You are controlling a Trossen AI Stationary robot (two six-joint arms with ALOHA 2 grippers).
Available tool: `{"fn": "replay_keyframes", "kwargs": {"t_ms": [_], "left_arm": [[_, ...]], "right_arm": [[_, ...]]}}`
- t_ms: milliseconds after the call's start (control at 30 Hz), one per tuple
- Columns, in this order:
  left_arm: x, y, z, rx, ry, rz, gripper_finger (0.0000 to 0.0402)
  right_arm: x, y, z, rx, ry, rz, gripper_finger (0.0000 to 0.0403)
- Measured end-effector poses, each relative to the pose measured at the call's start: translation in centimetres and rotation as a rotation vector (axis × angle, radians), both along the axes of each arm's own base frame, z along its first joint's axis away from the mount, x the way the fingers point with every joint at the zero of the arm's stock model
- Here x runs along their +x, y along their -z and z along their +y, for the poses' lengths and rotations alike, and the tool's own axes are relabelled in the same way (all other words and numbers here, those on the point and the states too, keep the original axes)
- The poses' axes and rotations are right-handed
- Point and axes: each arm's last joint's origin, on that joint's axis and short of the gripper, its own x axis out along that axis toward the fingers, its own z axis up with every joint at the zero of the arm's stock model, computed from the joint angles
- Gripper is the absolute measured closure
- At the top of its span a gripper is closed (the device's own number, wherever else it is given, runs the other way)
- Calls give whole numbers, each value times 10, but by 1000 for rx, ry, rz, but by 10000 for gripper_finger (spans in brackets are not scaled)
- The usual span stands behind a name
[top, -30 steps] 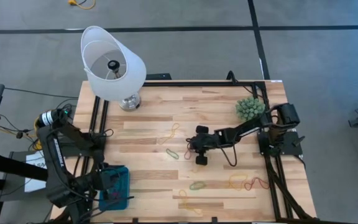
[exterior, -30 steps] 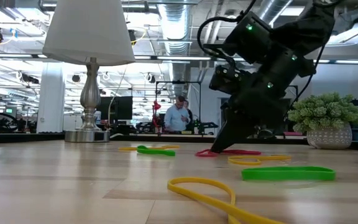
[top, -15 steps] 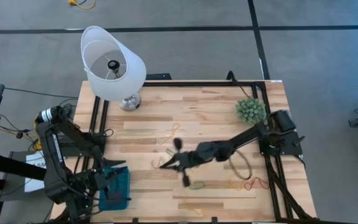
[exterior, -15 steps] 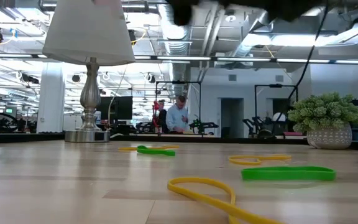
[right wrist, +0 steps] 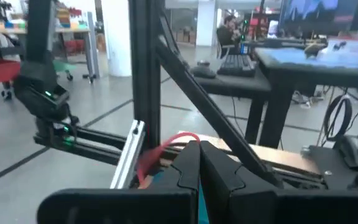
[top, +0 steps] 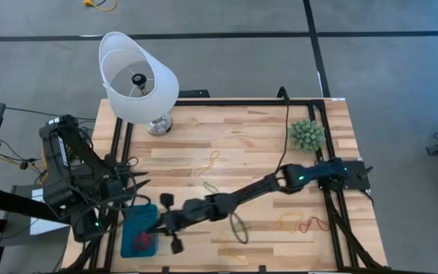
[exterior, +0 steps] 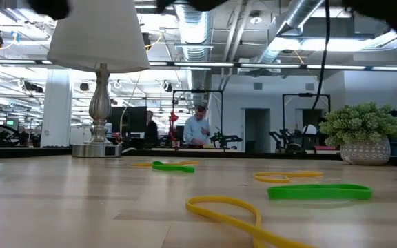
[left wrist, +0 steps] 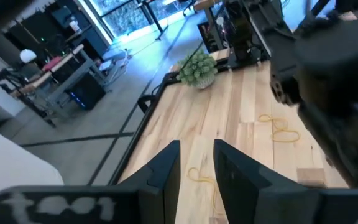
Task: Pick and place items into bin
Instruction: Put the red rubber band into the blue bin
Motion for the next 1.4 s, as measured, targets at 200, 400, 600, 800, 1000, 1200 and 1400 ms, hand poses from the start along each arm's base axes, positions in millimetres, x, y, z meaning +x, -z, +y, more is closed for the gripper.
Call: {"fn": "replay_keyframes", "kwargs": {"t_ms": [200,400,600,800,1000,1200,1400], "left_arm": [[0,1,0,-8,9,47,315],[0,2,0,-9,12,59,315],[0,2,0,-2,14,61,315],[0,2,0,3,16,63,315],[0,2,0,0,14,60,315],[0,2,0,-20,10,62,315],[-1,3,-1,-51,9,90,315]], "right_arm": [[21,44,-7,-13,33,41,403],[25,56,-24,29,69,151,403],[25,50,-23,23,-6,86,402],[21,50,-12,26,-148,96,364],[19,54,-7,-7,-91,118,293],[23,55,-19,52,-51,160,235],[11,19,-24,50,-202,345,221]]}}
